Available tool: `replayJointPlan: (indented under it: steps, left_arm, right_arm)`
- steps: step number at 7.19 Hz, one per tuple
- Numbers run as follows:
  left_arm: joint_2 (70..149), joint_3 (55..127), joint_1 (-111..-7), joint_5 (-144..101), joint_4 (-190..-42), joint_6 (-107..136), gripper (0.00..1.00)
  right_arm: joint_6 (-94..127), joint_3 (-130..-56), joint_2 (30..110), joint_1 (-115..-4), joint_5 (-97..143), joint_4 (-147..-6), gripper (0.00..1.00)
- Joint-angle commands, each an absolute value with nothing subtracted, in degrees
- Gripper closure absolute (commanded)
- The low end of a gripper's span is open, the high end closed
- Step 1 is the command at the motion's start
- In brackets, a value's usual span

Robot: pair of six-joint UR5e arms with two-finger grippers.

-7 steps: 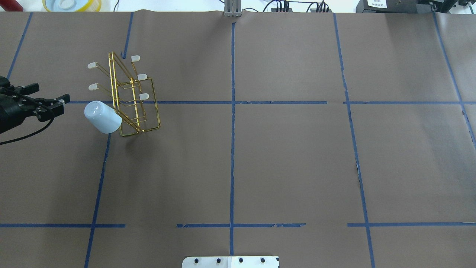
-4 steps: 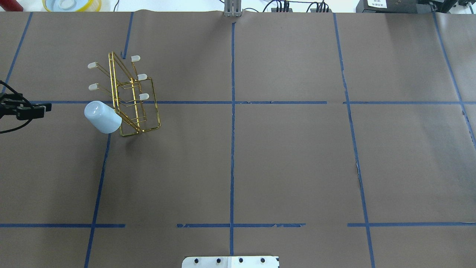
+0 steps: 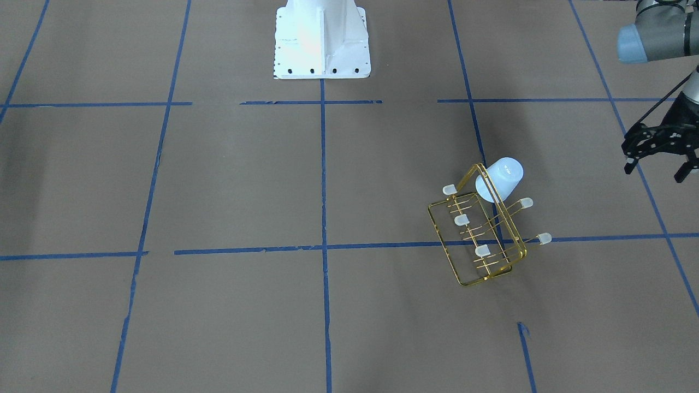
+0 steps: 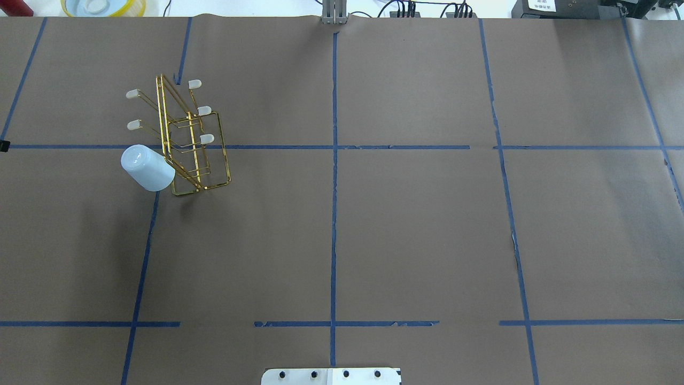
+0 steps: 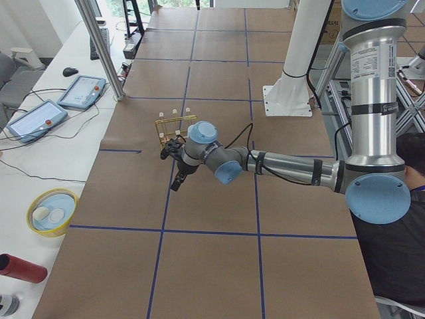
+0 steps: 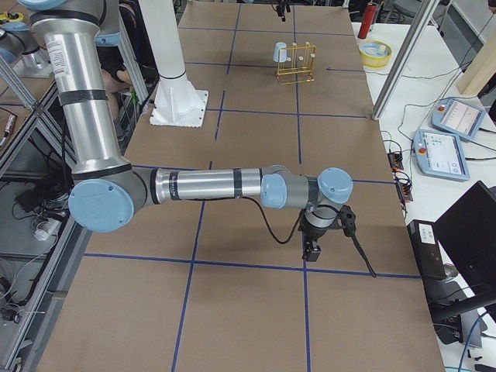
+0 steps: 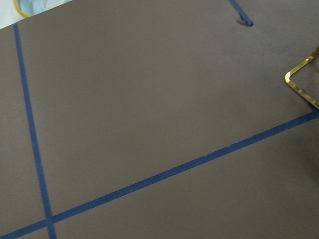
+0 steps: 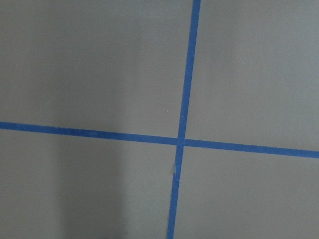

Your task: Hang cup on cup holder

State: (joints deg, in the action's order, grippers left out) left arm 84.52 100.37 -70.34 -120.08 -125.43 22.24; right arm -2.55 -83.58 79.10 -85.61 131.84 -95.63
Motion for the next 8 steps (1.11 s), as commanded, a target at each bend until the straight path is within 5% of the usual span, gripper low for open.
replayJointPlan:
  steps: [1,8]
  left_arm:
    - [85.2,99.8,-78.4,-127.7,-122.1,15.5,0.00]
    - [87.9,92.3,-87.0,-136.2,-89.1,-1.0,0.00]
  right_arm:
    - [-2.5,-83.6,79.1,-85.6,131.8,-95.6,0.00]
    - [-2.5,-83.6,79.1,-85.6,131.8,-95.6,0.00]
